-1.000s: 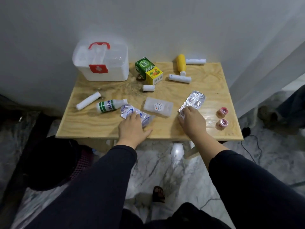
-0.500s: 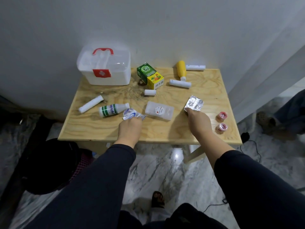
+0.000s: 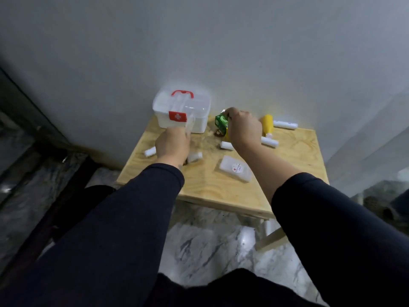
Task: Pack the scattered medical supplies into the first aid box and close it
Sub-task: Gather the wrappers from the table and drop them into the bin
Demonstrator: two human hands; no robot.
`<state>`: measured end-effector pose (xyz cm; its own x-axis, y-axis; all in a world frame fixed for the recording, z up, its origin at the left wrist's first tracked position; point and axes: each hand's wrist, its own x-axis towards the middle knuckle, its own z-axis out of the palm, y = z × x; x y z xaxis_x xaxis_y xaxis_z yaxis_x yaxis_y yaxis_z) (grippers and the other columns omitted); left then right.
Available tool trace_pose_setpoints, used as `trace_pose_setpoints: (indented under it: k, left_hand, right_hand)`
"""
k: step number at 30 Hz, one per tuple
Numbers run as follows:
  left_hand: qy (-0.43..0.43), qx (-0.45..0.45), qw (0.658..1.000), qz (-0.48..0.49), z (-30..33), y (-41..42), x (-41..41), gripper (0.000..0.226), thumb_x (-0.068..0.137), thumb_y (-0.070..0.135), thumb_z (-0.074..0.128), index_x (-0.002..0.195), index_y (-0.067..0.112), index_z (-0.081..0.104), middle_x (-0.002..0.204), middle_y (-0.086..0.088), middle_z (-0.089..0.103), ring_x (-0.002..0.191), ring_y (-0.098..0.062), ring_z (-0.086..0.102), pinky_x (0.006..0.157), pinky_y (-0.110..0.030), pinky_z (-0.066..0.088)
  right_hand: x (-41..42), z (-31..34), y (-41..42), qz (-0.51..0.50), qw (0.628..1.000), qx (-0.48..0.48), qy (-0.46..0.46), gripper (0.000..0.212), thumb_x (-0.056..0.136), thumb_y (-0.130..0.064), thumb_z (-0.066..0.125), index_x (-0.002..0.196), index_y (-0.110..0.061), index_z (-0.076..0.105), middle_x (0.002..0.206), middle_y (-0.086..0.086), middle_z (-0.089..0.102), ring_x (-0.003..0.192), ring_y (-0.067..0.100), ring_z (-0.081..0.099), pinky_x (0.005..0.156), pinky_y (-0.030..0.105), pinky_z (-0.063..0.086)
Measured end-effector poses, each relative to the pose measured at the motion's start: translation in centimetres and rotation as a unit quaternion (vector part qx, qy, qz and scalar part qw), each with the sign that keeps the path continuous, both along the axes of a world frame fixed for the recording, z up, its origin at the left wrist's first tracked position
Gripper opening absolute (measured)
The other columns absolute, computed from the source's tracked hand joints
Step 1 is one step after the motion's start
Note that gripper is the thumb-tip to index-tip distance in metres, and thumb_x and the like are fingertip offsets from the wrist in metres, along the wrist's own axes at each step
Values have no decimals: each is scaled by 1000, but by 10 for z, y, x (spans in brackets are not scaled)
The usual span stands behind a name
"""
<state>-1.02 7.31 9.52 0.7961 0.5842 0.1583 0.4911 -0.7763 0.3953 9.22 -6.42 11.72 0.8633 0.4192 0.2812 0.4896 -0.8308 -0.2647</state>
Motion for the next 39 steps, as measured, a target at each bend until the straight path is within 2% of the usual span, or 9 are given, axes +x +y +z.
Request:
trace_pose_setpoints:
  k: [9, 16, 21, 24, 26, 28, 34, 36, 39]
  left_hand:
    - [35, 20, 991, 130, 0, 130, -79, 24, 95, 21, 49, 96, 4, 67, 100, -21, 68, 91, -40, 64, 62, -33, 37]
    - [102, -19, 972, 212, -49, 243, -156, 30, 97, 26, 48, 98, 4, 69, 103, -21, 69, 95, -40, 65, 65, -36, 42]
    - [142, -65, 959, 235, -98, 300, -202, 30, 96, 28, 50, 95, 4, 68, 98, -19, 70, 92, -38, 66, 65, -35, 45]
    - [176, -106, 952, 228, -128, 324, -220, 29, 96, 30, 51, 101, 6, 68, 102, -17, 70, 94, -37, 65, 69, -36, 48]
    - [202, -143, 940, 235, -145, 337, -231, 32, 96, 33, 53, 113, 9, 66, 110, -16, 68, 100, -36, 64, 70, -35, 47]
    - [230, -156, 932, 233, -159, 346, -240, 31, 96, 32, 55, 111, 7, 65, 111, -17, 68, 102, -37, 63, 69, -35, 43]
    - [275, -150, 927, 208, -169, 359, -243, 28, 94, 32, 56, 97, 6, 66, 97, -14, 69, 89, -35, 65, 61, -34, 45]
    - [282, -137, 930, 190, -159, 362, -235, 28, 95, 33, 55, 102, 8, 67, 100, -13, 69, 92, -35, 65, 62, -34, 45]
    - [282, -106, 941, 150, -139, 367, -216, 33, 95, 36, 54, 111, 10, 66, 109, -13, 68, 100, -35, 64, 65, -34, 44]
  right_hand:
    - [-72, -4, 168, 156, 983, 65, 76, 29, 91, -9, 45, 111, -18, 65, 99, 15, 71, 90, 36, 66, 67, 35, 50]
    - [-150, -58, 291, 239, 950, 39, 199, 31, 92, -11, 44, 117, -12, 63, 103, 21, 70, 93, 40, 64, 68, 37, 48]
    - [-192, -116, 357, 240, 926, 3, 292, 30, 91, -10, 46, 113, -12, 66, 97, 21, 72, 87, 39, 67, 67, 33, 52]
    - [-210, -146, 387, 225, 909, -24, 350, 29, 93, -10, 49, 118, -6, 63, 103, 21, 71, 95, 37, 66, 81, 41, 56]
    - [-217, -164, 400, 210, 885, -44, 414, 41, 94, -18, 55, 132, -6, 51, 118, 18, 67, 110, 34, 62, 94, 43, 52]
    - [-221, -178, 404, 214, 860, -72, 458, 54, 93, -21, 57, 142, -8, 38, 127, 18, 62, 117, 33, 58, 100, 46, 48]
    - [-216, -183, 404, 231, 857, -120, 445, 52, 95, -17, 55, 143, -9, 38, 131, 18, 59, 121, 31, 56, 104, 41, 46]
    - [-210, -174, 406, 241, 867, -126, 418, 50, 95, -18, 55, 141, -12, 40, 132, 18, 58, 120, 32, 56, 105, 43, 45]
    - [-196, -152, 404, 244, 882, -128, 383, 45, 95, -17, 53, 139, -15, 45, 130, 16, 59, 112, 32, 61, 95, 41, 51]
